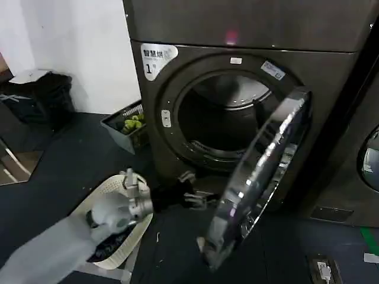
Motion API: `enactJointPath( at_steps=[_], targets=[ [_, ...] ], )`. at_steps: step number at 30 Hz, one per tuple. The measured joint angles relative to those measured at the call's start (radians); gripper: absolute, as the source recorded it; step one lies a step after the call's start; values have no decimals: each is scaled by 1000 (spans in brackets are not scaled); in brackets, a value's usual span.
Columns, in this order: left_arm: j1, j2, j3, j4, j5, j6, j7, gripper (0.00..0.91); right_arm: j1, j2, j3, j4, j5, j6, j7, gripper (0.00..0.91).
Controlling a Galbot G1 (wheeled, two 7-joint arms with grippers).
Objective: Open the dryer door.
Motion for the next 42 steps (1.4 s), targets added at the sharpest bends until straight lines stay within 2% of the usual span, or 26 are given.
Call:
enactJointPath(
  at_steps=[14, 23, 42],
  targets=[
    [-125, -175, 116, 115, 26, -9, -7, 907, -81, -2, 107, 29, -19, -4, -2, 907],
    [-189, -290, 164, 210, 35, -14, -20, 907, -118, -18, 179, 3, -23, -3, 41, 907],
    [-240, -488, 192, 388, 61, -22, -38, 907, -206, -48, 326, -80, -137, -8, 113, 907]
  ],
)
